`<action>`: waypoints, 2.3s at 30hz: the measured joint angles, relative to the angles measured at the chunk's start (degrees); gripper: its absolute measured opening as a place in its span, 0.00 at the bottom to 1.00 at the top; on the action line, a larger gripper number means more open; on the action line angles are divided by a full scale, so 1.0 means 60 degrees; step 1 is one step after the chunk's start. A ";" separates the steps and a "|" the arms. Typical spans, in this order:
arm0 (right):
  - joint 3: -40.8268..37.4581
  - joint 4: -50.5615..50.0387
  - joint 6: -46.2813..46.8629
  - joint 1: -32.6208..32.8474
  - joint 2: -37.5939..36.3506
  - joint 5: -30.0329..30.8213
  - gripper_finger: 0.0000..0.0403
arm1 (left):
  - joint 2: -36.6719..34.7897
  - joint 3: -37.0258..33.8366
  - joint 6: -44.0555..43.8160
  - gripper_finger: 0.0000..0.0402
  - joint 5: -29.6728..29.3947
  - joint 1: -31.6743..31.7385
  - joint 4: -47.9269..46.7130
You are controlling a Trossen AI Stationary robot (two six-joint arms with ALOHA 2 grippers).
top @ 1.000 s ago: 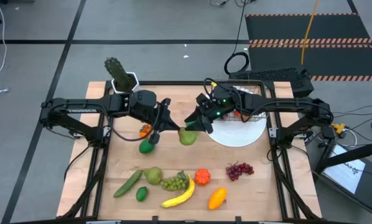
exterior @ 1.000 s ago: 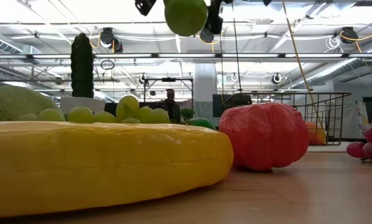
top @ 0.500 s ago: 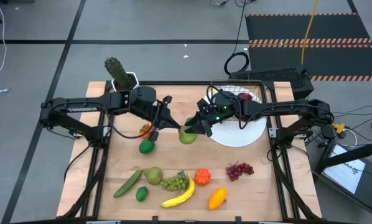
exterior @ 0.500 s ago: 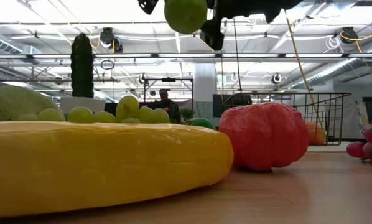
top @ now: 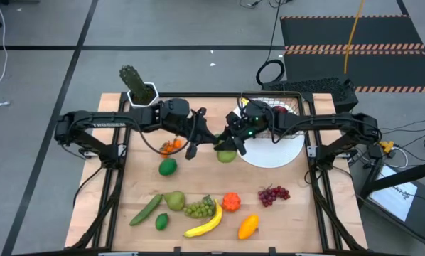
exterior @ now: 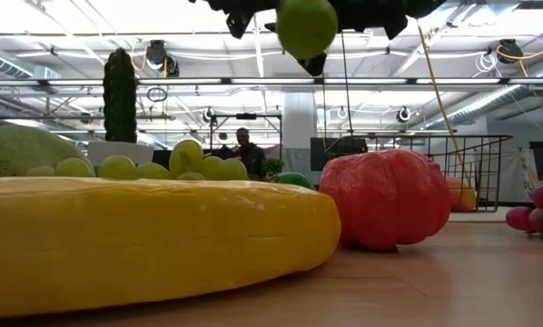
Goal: Build produce basket
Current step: Put the top right pear into the gold wire basket
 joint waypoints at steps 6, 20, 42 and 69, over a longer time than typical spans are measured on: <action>-0.0004 -0.0186 -0.0393 -0.0451 0.0006 -0.0730 0.36 | 0.0036 0.0000 -0.0175 0.03 -0.0447 0.0006 0.0006; -0.0022 -0.0468 -0.0754 -0.1230 0.0020 -0.1464 0.36 | -0.0427 0.0010 -0.1749 0.44 -0.3095 -0.0129 -0.0197; -0.0005 -0.4710 -0.3251 -0.4157 -0.1447 0.0426 0.36 | -0.1534 0.0007 -0.5995 0.54 -0.3223 0.0360 -0.4180; -0.1407 -0.9310 -0.3857 -0.5557 -0.1808 0.6966 0.38 | -0.1454 0.0007 -0.6164 0.48 -0.3218 0.0190 -0.4071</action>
